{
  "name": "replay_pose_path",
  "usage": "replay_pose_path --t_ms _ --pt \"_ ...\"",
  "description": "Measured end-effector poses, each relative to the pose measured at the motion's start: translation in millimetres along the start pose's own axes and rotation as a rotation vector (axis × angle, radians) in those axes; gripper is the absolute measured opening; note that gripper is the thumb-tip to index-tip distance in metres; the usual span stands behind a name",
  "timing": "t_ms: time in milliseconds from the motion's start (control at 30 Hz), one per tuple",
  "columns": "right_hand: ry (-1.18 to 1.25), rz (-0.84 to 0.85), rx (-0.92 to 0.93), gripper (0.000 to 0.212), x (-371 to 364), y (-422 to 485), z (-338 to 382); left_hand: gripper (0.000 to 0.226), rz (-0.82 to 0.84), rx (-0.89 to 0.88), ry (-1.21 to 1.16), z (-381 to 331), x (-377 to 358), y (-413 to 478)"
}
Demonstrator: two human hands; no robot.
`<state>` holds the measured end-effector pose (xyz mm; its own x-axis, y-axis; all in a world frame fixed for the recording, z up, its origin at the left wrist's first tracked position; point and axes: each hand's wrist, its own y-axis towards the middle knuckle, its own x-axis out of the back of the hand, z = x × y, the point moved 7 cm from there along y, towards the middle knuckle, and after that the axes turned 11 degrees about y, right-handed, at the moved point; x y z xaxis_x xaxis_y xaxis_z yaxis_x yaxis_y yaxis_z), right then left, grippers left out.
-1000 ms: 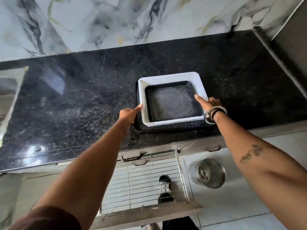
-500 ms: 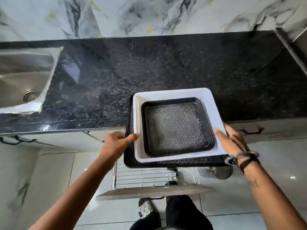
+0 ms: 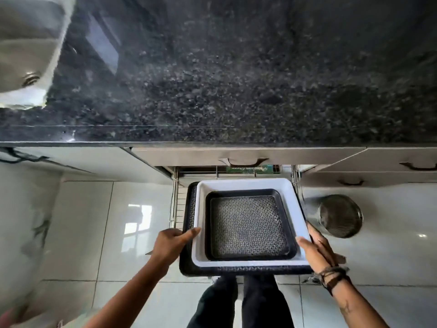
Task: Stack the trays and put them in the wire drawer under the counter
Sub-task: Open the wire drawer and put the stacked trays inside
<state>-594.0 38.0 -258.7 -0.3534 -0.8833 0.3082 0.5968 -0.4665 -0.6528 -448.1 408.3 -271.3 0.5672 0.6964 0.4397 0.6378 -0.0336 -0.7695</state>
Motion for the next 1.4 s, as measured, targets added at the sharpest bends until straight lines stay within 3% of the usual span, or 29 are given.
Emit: replay_pose_path --t_ms 167,333,533,667,733,767,833,867,900,967,1000,1033,1100,1133,1233,1400 --pt "-0.010 -0.050 -0.072 0.055 -37 94 -42 0.062 0.100 0.031 0.039 5 -39 121" --pt "-0.076 -0.029 -0.052 0.058 -73 170 -95 0.056 0.058 0.114 0.050 48 -78 205" --pt "-0.217 0.037 -0.143 0.065 -89 193 -127 0.064 0.048 0.120 0.149 78 -93 226" --pt "-0.291 0.113 -0.288 0.073 -86 180 -110 0.052 -0.011 0.145 0.439 54 -80 196" --pt "-0.382 0.063 -0.289 0.068 -70 159 -86 0.069 -0.199 0.140 0.429 33 -61 163" --pt "-0.419 -0.047 -0.223 0.064 -57 142 -67 0.072 -0.363 0.108 0.443 16 -46 136" --pt "-0.446 -0.371 -0.078 0.061 -24 94 -29 0.079 -0.656 0.119 0.436 -5 -19 76" --pt "-0.418 -0.562 -0.047 0.064 -6 66 -16 0.086 -0.744 0.210 0.379 2 -5 51" --pt "-0.382 -0.730 -0.076 0.067 13 42 -13 0.091 -0.765 0.352 0.337 18 4 30" --pt "-0.256 -0.903 -0.361 0.074 46 0 -39 0.093 -0.579 0.633 0.146 63 6 -1" --pt "-0.058 -0.874 -0.564 0.072 51 -9 -62 0.090 -0.418 0.742 -0.107 76 -6 -9" --pt "0.317 -0.749 -0.739 0.068 37 -14 -83 0.087 -0.271 0.825 -0.404 74 -20 -16" --pt "1.140 -0.483 -0.832 0.062 -6 -11 -94 0.092 -0.125 0.921 -0.871 58 -45 -14" --pt "1.356 -0.386 -0.799 0.059 -21 -6 -84 0.098 -0.092 0.915 -0.939 46 -51 -5" --pt "1.473 -0.353 -0.733 0.057 -33 3 -70 0.104 -0.148 0.927 -0.954 24 -49 5" --pt "1.475 -0.250 -0.684 0.099 -24 50 -30 0.107 -0.114 0.702 -1.036 -20 -34 45"
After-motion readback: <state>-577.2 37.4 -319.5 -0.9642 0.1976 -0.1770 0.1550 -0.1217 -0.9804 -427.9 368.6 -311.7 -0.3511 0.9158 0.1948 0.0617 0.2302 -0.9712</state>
